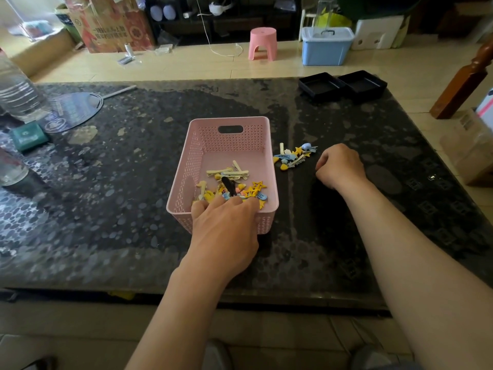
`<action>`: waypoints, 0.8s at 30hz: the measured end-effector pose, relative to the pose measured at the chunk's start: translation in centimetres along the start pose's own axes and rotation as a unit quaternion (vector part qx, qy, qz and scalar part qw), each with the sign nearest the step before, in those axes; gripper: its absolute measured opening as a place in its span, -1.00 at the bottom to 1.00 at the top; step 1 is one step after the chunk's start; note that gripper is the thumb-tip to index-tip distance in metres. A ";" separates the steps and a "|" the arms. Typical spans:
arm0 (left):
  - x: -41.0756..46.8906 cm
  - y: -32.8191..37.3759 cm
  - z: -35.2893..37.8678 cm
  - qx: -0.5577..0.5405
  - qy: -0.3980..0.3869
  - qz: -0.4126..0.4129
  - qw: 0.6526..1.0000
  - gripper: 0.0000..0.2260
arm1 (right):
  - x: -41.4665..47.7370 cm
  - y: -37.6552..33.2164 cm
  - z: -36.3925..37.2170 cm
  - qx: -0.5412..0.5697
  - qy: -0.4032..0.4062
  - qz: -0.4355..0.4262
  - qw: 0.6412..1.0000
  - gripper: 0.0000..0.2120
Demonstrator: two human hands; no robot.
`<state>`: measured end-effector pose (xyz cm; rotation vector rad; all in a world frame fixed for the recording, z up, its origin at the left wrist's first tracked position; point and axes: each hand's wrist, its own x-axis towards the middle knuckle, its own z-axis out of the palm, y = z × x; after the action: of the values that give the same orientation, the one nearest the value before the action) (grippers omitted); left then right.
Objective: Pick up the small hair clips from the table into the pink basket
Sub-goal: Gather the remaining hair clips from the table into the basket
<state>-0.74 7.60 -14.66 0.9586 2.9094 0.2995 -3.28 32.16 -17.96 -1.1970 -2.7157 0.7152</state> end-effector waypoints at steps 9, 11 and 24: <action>0.1 -0.1 0.2 0.003 0.007 0.002 1.000 -0.93 | -0.1 -1.5 -1.8 0.225 0.005 -0.011 0.974 -0.86; 0.1 -0.1 0.3 0.001 0.008 0.002 1.000 -0.94 | -0.3 -2.3 -2.3 0.232 0.009 -0.045 0.972 -0.84; -0.1 -0.2 0.5 0.007 0.028 0.011 1.000 -0.95 | -4.0 -7.8 -2.8 0.250 -0.094 -0.279 0.922 -0.68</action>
<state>-0.69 7.46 -15.20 1.0002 2.9571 0.3122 -5.05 25.81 -11.59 -0.2334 -2.5558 1.3509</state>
